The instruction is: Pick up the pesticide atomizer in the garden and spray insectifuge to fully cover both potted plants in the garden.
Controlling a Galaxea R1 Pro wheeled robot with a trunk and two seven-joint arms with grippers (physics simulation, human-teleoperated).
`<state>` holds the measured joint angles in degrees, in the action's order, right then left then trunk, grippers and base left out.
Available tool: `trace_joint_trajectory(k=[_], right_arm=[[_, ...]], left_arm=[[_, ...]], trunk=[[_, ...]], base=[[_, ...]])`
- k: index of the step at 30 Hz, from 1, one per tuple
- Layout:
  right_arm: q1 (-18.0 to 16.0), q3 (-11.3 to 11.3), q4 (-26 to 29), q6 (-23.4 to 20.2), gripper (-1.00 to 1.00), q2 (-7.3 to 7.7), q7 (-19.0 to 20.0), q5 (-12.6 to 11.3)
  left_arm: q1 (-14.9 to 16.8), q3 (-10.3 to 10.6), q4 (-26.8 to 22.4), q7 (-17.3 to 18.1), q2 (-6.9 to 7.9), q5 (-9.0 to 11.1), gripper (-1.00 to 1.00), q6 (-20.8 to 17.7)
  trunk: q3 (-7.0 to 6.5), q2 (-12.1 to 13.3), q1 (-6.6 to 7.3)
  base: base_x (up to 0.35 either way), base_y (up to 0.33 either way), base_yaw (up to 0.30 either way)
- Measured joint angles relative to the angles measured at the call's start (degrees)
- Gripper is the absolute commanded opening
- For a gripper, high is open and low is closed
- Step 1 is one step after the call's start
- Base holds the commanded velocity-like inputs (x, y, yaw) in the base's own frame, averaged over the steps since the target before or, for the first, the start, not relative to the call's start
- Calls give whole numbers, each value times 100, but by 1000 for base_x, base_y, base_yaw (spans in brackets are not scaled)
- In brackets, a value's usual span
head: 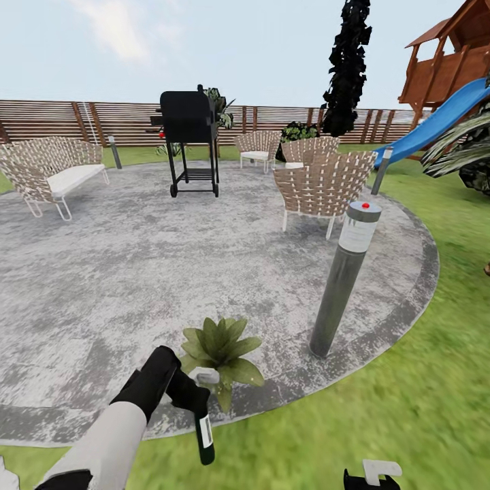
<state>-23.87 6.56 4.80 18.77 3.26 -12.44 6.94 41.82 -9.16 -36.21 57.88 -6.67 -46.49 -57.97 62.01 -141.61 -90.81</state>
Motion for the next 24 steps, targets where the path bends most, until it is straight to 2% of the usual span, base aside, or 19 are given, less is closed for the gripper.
trace_joint_trajectory(k=[4, 10, 16, 20, 24], right_arm=[[0, -2, 0, -4, 100, -7, 0, 1], [0, -6, -6, -5, 100, -9, 0, 2], [0, -4, -6, -5, 100, -9, 0, 2], [0, -2, -2, -5, 100, -6, 0, 2], [0, -1, -5, -5, 100, -8, 0, 1]], left_arm=[[24, 6, 36, 76, 0, -4, -100, 1], [-7, 10, 33, 84, -15, -12, -100, 10], [45, 3, -29, 84, 7, -26, -100, 9], [319, 3, 12, 84, 14, -10, -100, 8], [382, 21, 37, 84, 17, -23, -100, 10]], trunk=[[0, 0, 0], [0, 0, -3], [0, 0, 0], [0, 0, 0], [0, 0, 0]], base=[[-9, 0, 0], [-235, 0, 0], [-30, 0, 0], [-1, 0, 0], [0, 0, 0]])
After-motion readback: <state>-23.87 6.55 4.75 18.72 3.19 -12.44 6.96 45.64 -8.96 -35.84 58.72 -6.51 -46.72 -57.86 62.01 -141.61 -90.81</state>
